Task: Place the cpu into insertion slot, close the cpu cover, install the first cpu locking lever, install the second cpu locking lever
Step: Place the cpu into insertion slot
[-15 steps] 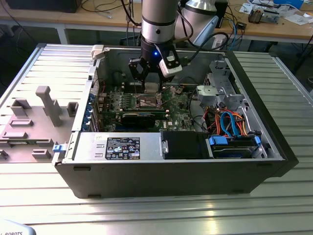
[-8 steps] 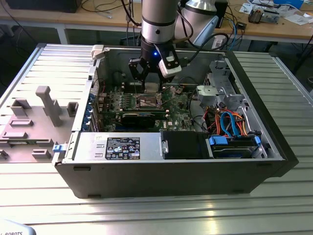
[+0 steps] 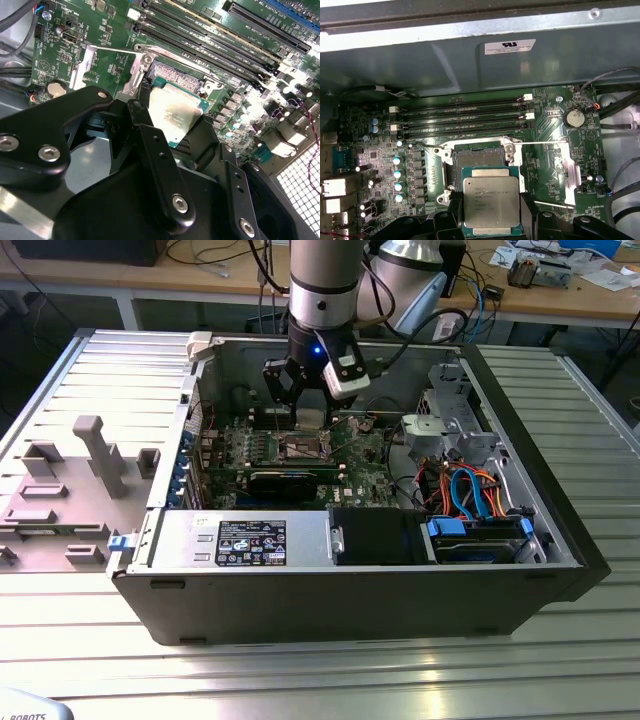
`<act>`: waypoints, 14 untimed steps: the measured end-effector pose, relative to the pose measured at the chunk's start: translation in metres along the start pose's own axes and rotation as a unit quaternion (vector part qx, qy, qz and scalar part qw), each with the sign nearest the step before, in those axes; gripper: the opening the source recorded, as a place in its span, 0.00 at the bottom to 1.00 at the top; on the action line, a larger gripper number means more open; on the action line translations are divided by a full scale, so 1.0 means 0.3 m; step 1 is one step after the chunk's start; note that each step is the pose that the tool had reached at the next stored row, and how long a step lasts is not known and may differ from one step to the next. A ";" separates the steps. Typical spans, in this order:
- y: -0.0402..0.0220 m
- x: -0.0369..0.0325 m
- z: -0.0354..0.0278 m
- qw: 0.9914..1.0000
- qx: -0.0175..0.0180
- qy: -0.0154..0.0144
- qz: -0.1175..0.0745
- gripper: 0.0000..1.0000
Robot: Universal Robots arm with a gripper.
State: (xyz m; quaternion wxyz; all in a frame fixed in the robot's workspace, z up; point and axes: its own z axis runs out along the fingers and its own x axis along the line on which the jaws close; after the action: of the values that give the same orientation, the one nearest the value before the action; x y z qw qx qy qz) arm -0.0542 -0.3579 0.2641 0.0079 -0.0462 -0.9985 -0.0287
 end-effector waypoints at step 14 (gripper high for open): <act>0.000 0.000 0.002 1.000 0.000 -0.001 0.011 0.54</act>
State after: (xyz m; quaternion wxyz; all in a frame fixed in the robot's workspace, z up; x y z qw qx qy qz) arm -0.0543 -0.3580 0.2635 0.0076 -0.0573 -0.9979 -0.0288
